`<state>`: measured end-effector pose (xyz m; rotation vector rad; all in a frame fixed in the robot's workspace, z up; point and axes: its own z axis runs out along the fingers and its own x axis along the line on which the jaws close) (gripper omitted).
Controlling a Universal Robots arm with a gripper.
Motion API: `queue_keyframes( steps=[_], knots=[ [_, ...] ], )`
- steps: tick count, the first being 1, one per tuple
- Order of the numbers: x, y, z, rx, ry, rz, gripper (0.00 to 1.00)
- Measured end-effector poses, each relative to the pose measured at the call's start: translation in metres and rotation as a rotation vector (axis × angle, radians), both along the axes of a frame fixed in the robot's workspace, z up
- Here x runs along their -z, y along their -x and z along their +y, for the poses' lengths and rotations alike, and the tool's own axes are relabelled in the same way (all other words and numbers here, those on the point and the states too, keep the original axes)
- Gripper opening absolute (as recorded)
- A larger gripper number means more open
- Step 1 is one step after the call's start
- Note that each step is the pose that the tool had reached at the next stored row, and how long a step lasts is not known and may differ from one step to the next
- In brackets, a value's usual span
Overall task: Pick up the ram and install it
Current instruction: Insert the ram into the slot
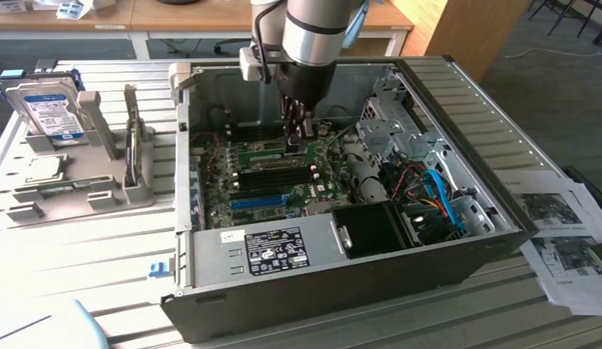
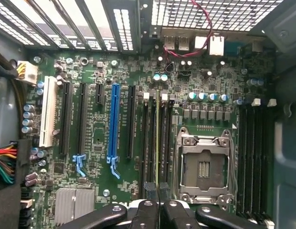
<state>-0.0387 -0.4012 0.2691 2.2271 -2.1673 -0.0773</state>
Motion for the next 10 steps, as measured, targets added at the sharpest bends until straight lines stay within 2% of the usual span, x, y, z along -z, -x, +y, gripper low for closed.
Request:
queue_keyframes(
  steps=[10],
  knots=[
    [0.0119, 0.000, 0.0000, 0.000, -0.0007, 0.0000, 0.11]
  ],
)
